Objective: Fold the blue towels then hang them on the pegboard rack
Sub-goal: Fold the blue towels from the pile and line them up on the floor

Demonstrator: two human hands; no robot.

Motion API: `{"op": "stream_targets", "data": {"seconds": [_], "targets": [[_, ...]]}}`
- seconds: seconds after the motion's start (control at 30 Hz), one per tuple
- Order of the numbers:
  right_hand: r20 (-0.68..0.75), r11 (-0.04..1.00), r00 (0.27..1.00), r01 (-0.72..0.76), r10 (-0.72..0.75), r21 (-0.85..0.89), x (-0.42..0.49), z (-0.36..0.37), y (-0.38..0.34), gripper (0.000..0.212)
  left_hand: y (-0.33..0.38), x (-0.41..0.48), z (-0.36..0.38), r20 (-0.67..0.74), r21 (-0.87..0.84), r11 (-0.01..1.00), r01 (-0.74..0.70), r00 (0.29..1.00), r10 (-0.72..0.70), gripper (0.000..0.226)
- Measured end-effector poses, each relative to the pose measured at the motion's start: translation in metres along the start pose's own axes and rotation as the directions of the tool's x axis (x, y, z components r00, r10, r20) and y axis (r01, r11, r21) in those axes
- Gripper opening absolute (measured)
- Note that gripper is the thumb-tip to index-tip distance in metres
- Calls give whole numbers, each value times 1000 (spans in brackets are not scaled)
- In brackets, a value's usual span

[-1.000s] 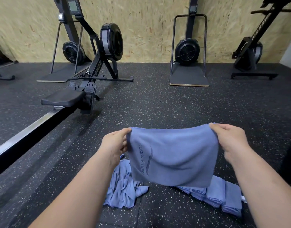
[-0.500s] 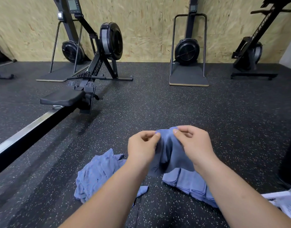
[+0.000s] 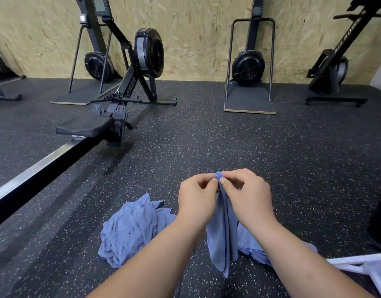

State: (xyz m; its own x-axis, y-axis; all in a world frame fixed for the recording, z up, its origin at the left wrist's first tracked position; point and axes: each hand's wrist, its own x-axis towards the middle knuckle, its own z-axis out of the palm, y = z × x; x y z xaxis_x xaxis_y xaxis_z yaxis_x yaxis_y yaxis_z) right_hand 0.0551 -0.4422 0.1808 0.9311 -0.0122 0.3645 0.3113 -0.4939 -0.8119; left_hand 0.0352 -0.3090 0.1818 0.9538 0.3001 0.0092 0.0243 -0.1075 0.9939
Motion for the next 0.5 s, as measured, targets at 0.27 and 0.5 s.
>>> {"op": "stream_targets", "data": {"seconds": [0.27,0.5], "targets": [[9,999,999,32,-32,-34,6,-8,2,20,10,0,-7,117,-86,996,-9,993,19,36],[-23,995,996,-87,88,58,23,-26,11,10,-11,20,-29,138,487,853,-189,981,138,24]]}}
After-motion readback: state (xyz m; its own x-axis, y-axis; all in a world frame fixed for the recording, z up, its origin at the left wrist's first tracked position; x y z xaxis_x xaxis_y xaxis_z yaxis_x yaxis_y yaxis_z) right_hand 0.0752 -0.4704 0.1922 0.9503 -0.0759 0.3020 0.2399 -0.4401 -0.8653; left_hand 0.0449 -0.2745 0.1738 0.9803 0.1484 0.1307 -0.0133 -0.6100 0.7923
